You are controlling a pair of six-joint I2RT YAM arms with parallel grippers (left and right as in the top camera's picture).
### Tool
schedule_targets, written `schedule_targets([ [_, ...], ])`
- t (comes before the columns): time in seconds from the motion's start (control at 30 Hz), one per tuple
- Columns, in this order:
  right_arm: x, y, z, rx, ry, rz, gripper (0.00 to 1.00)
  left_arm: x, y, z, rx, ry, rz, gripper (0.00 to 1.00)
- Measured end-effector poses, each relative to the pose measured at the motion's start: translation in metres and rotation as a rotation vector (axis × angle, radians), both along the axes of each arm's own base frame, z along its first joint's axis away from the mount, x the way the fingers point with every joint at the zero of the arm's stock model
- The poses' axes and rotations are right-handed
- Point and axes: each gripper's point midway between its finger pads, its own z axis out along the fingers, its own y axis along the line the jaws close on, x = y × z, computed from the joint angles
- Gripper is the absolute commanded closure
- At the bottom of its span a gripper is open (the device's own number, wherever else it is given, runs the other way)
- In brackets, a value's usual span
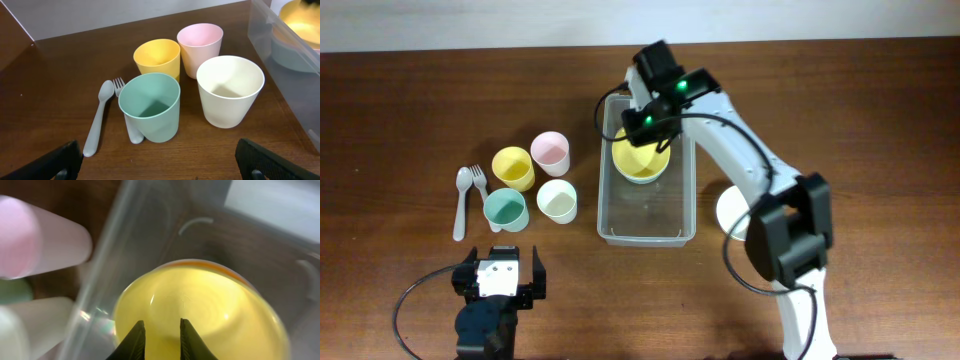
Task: Pack container
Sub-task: 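Press the yellow bowl down into the stack with the right gripper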
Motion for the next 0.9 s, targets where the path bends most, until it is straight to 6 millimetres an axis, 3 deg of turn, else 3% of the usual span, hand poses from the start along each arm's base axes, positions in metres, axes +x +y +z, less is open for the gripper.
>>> schedule_targets([
  [0.17, 0.006, 0.001, -0.039, -0.015, 0.044, -0.021, 0.80, 0.000, 0.000, 0.000, 0.000, 0.000, 0.000, 0.00],
  [0.33, 0.013, 0.002, -0.038, -0.001, 0.020, -0.027, 0.78, 0.000, 0.000, 0.000, 0.000, 0.000, 0.000, 0.00],
  [0.7, 0.009, 0.005, -0.041, 0.014, 0.045, -0.021, 0.78, 0.000, 0.000, 0.000, 0.000, 0.000, 0.000, 0.00],
  [0.77, 0.008, 0.005, -0.042, 0.011, 0.050, -0.021, 0.72, 0.000, 0.000, 0.000, 0.000, 0.000, 0.000, 0.00],
  [0.9, 0.007, 0.001, -0.042, 0.011, 0.061, -0.028, 0.72, 0.000, 0.000, 0.000, 0.000, 0.000, 0.000, 0.00],
])
